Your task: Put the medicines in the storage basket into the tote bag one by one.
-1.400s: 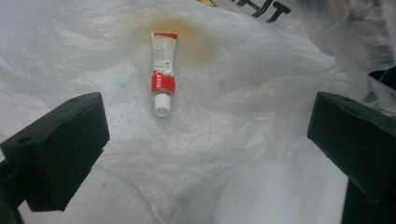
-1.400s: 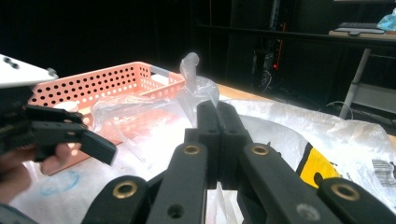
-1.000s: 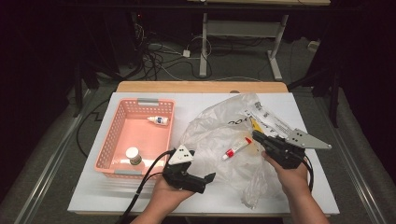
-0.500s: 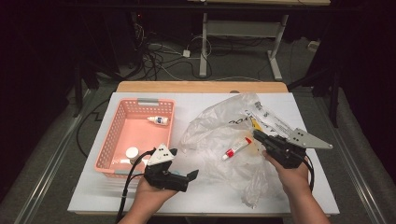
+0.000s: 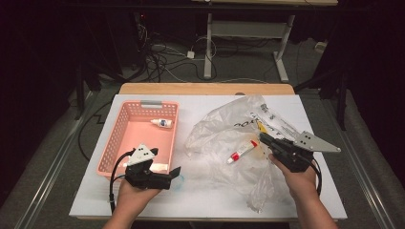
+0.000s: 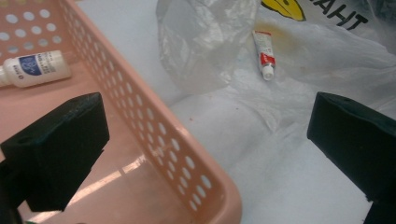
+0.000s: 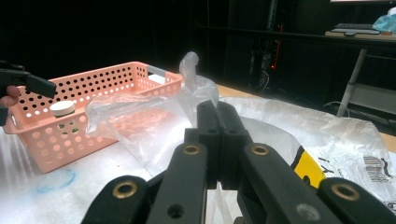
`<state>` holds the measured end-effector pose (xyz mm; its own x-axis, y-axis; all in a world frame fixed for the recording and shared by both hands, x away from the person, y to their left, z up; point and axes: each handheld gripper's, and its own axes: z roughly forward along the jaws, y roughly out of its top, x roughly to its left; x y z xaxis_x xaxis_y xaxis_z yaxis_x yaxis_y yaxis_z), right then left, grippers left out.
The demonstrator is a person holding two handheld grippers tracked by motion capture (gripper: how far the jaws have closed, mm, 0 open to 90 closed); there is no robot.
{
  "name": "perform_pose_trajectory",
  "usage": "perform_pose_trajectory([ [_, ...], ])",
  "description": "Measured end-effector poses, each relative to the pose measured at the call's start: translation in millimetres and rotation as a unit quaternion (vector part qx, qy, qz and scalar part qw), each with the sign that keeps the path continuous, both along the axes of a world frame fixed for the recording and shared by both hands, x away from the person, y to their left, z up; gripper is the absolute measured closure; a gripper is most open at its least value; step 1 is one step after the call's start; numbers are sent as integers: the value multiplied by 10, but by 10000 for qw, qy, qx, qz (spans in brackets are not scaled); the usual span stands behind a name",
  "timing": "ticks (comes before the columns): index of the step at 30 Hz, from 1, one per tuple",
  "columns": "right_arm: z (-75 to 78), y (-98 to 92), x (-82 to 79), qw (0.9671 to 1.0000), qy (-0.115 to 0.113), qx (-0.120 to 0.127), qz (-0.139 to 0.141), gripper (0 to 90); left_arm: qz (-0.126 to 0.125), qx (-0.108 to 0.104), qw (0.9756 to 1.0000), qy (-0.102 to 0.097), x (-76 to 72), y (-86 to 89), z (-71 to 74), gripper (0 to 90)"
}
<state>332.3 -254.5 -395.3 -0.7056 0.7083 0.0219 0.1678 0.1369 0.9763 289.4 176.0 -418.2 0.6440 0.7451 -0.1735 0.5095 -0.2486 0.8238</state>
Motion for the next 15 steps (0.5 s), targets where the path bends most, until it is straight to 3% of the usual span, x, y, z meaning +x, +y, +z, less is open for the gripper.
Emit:
perform_pose_trajectory([
  [15,0,-29,-1,10000,-14,-1,-32,900,543,-24,9985,55,38,431,25,0],
])
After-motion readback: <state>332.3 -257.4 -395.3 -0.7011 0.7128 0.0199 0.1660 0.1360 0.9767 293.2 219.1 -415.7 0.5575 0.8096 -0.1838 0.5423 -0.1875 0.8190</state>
